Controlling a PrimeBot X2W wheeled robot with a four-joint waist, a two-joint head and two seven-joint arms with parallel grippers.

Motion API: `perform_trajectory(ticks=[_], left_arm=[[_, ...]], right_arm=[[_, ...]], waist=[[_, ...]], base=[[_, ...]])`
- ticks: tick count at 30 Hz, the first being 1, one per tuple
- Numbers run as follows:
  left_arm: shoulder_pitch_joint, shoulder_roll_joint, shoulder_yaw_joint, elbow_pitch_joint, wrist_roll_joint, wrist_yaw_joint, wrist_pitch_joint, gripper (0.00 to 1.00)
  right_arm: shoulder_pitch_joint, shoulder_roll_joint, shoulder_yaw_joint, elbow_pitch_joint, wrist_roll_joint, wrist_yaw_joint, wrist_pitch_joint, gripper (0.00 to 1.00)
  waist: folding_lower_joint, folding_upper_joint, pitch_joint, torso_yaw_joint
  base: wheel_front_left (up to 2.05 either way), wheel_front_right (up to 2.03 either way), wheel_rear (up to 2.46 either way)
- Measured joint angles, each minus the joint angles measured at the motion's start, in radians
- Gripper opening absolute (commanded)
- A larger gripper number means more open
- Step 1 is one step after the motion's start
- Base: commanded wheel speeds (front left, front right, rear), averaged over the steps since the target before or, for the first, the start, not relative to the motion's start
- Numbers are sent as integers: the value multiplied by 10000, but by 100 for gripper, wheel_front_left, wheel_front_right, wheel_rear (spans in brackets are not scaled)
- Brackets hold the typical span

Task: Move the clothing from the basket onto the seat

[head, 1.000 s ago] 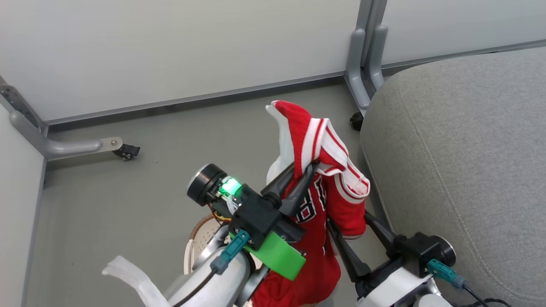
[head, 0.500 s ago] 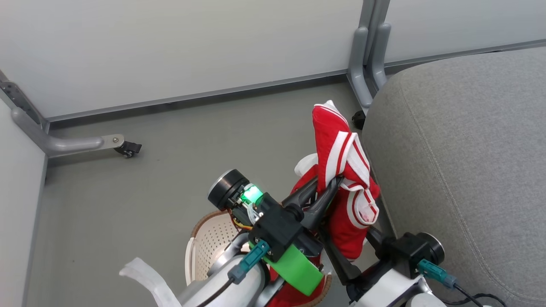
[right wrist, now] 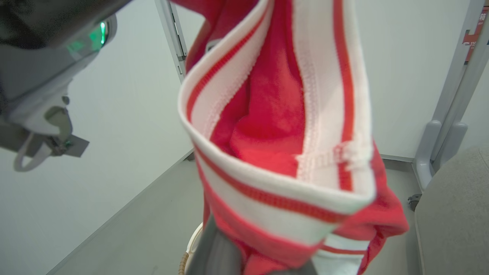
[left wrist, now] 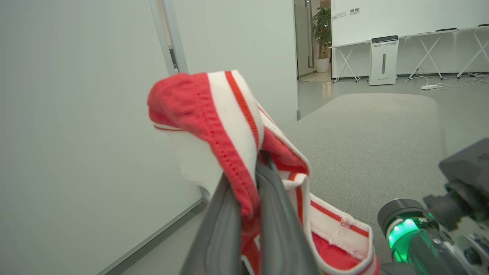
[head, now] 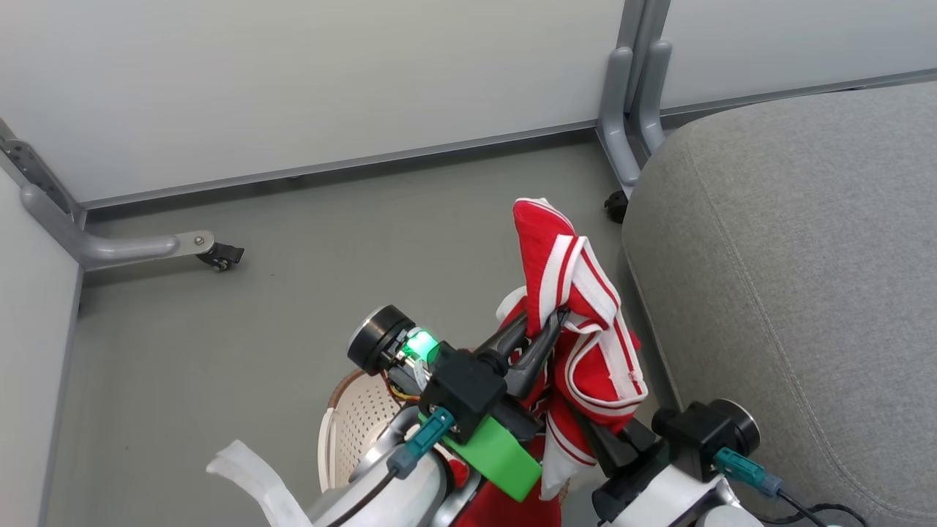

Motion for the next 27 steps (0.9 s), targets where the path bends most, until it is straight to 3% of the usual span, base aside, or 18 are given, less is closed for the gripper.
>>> perform_trajectory(ticks=[2, 3, 4, 5, 27], left_arm=[[9, 0, 33, 31, -2, 54, 4, 0], [10, 6, 44, 54, -17, 86, 12, 13], [19, 17, 46, 90, -35, 111, 63, 39], [35, 27, 46, 115, -48, 117, 109, 100], [356, 345, 211, 221, -207, 723, 184, 100]], right_arm=[[51, -2, -33, -2, 2, 0, 0, 0], [81, -4, -52, 0, 10, 0, 0, 0], [100, -6, -71, -2, 10, 0, 0, 0], [104, -6, -81, -2, 10, 0, 0, 0], [289, -67, -109, -52, -46, 0, 0, 0]], waist=[[0, 0, -10, 2], [0, 0, -21, 3], [0, 0, -32, 3], [0, 0, -35, 3], [0, 0, -188, -139]], base=[[0, 0, 0], [0, 0, 0], [0, 0, 0], [0, 0, 0], [0, 0, 0]])
